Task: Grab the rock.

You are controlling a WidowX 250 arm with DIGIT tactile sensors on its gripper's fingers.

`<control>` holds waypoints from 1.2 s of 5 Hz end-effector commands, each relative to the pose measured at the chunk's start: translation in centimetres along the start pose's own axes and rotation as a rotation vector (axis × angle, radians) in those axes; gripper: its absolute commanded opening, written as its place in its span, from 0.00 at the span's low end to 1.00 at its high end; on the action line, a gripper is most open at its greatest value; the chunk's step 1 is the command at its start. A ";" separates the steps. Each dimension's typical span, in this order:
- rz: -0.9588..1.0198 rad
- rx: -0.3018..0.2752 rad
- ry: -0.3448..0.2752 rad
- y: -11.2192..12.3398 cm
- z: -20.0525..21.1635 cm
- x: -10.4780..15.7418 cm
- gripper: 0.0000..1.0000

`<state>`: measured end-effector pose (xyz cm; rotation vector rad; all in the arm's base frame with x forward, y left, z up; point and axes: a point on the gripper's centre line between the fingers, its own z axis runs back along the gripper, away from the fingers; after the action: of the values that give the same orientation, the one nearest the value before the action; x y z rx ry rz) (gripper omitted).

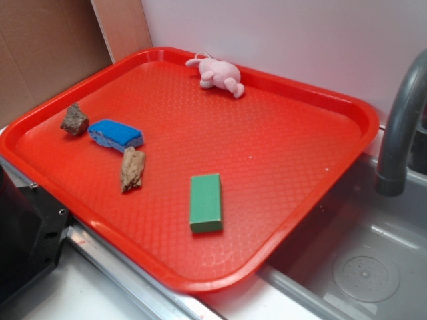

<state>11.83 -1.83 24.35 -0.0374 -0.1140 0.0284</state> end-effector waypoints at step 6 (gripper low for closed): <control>1.240 0.103 -0.138 15.5 -13.7 1.1 1.00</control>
<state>15.21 13.27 9.69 -0.0052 -0.1839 1.2838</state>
